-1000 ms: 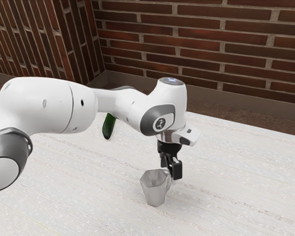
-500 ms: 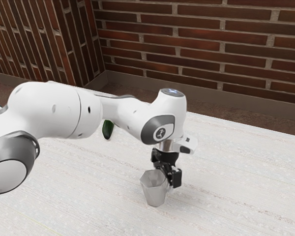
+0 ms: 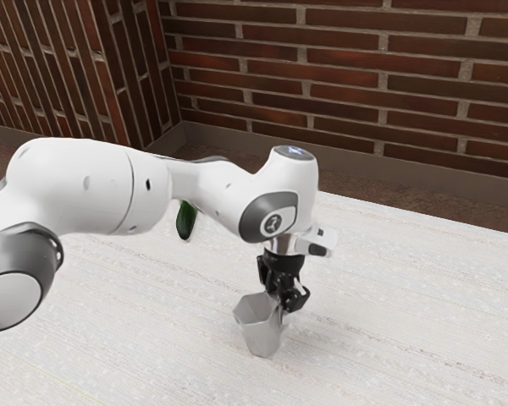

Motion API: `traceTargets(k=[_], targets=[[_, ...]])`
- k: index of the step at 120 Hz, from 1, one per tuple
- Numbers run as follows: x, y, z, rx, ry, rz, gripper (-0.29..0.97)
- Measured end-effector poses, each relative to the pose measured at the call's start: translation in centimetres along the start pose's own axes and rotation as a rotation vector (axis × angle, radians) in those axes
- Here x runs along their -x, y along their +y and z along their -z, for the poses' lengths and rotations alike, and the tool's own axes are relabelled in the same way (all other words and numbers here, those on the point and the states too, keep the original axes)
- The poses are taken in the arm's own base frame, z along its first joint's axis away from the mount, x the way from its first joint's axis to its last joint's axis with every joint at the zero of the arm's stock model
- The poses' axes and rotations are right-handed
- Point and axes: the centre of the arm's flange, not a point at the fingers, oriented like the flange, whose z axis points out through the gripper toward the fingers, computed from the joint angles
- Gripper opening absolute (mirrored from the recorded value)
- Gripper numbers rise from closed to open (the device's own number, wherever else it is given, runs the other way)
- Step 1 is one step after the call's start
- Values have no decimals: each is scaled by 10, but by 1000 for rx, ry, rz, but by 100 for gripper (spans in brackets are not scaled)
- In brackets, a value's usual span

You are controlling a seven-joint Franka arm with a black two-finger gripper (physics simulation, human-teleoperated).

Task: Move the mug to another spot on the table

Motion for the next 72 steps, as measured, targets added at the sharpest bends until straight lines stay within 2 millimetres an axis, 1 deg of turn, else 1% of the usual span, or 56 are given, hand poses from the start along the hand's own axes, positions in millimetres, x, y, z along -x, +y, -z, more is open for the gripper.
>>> traceTargets(k=[8,42,56,68,72], targets=[[1,-1,2,-3,-1,6,18],[4,-7,6,-30,-26,25,11],[7,-22,13,-49,-38,49,10],[11,-46,25,-73,-45,88,9],[12,-56,33,-83,-45,103,8]])
